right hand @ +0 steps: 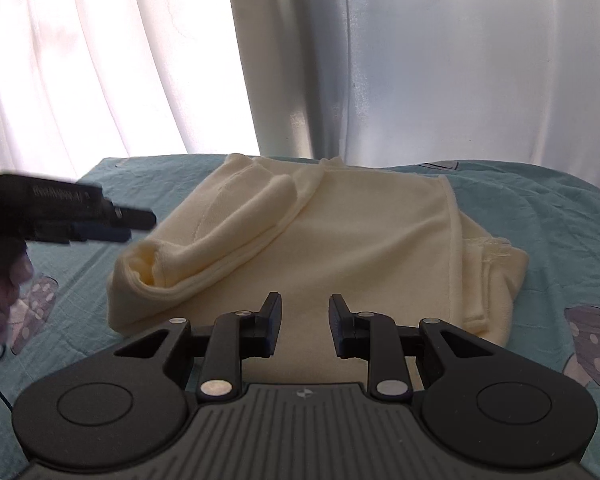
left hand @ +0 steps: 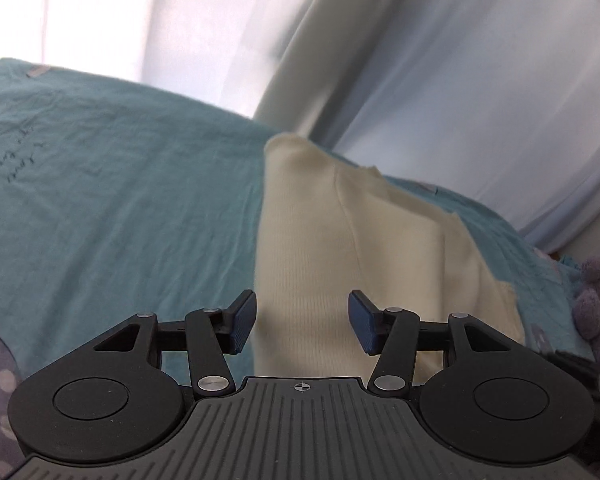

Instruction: Fold small clothes

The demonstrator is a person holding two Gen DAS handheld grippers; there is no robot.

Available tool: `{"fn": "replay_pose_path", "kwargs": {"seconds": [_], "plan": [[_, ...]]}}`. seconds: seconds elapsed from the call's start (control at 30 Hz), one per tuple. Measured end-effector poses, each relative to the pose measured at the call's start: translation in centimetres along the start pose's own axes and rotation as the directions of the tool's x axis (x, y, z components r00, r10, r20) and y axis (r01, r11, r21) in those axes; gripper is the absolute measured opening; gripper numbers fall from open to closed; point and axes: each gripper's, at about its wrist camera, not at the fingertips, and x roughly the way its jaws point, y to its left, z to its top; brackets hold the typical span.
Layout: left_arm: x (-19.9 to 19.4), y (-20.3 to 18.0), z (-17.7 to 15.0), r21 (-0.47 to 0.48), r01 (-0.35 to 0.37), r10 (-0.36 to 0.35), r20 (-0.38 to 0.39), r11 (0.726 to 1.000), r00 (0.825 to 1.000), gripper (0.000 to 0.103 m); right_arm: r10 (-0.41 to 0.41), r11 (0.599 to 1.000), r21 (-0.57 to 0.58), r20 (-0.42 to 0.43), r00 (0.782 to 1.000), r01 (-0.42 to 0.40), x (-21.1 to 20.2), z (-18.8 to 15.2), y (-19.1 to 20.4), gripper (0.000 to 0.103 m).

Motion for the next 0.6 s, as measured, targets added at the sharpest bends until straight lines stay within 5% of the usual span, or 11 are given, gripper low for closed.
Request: {"fn": "replay_pose_path", "kwargs": {"seconds": [0.23,0.6], "plan": [[1.1,-1.9,-1.9,0.088,-0.073,0.070,0.034,0.993,0.997,0.067,0.183,0.971,0.165,-0.047,0.982,-0.173,3.8,2.6,-1.2,0.040],[1.7,0.5,-2.4,-0.041,0.008,-0.009,-0.008,0.999,1.000,0.072,0.329,0.901,0.333,-0.108,0.938,-0.278,9.6,3.8,-1.3,0.053]]}}
